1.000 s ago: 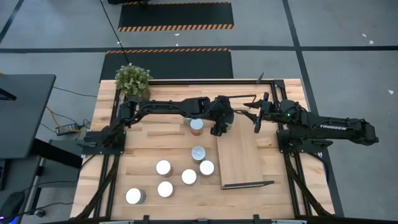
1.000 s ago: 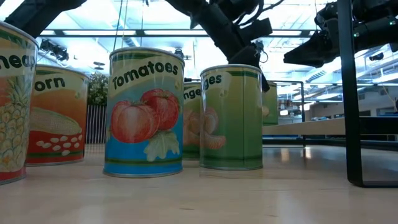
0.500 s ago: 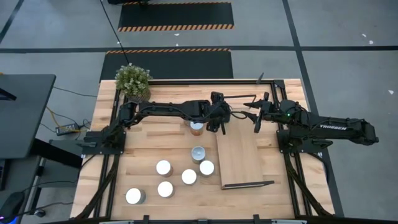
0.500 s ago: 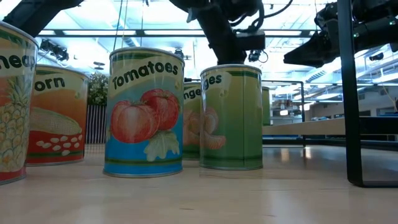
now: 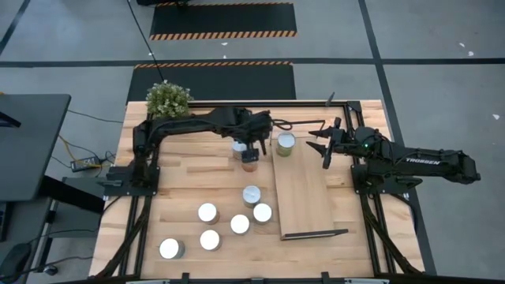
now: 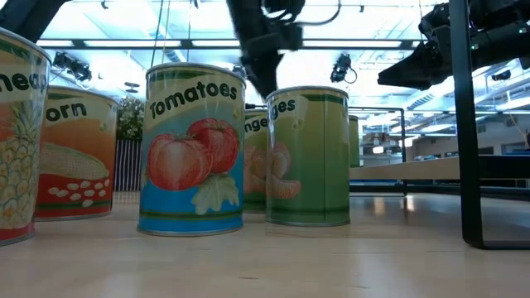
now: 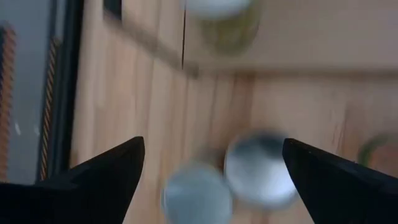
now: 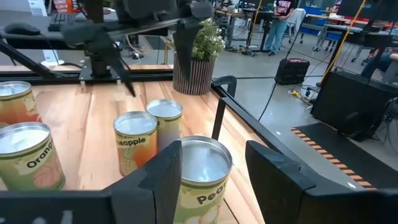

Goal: Pick and place cans onto a shelf
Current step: Put the canned peaches on the shelf

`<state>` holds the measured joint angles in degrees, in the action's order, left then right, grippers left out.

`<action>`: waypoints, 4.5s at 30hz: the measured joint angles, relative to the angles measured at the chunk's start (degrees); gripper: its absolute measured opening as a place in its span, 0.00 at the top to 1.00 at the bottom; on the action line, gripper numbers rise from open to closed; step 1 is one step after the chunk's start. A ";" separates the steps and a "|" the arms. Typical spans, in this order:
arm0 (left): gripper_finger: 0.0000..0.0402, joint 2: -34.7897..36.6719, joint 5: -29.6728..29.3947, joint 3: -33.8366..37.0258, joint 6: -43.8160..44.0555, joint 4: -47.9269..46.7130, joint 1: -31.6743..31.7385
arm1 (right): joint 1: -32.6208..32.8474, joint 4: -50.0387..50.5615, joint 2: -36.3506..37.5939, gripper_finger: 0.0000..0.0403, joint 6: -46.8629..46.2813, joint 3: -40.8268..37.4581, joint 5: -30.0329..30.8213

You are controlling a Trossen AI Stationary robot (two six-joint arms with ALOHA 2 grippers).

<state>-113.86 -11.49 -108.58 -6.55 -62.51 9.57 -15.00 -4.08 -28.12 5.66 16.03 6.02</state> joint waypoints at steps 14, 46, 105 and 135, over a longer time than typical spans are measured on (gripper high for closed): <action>0.04 12.12 1.75 21.53 5.11 0.73 5.45 | 0.03 -0.37 -0.50 0.54 -0.58 -0.02 -1.15; 0.09 12.63 9.23 38.89 -1.62 30.59 8.38 | 0.00 -1.03 -1.03 0.54 -0.99 -0.02 -1.20; 0.21 -10.63 12.42 -6.96 -9.21 15.53 -8.84 | 0.02 -0.69 -1.09 0.54 -1.18 0.00 -0.62; 0.03 -13.42 -15.35 -7.73 -21.17 15.06 -13.44 | 0.00 -0.13 -0.94 0.54 -1.12 0.00 -1.09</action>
<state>-127.28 -26.84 -116.31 -27.71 -47.45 -3.87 -15.00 -4.21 -29.06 4.54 16.03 4.93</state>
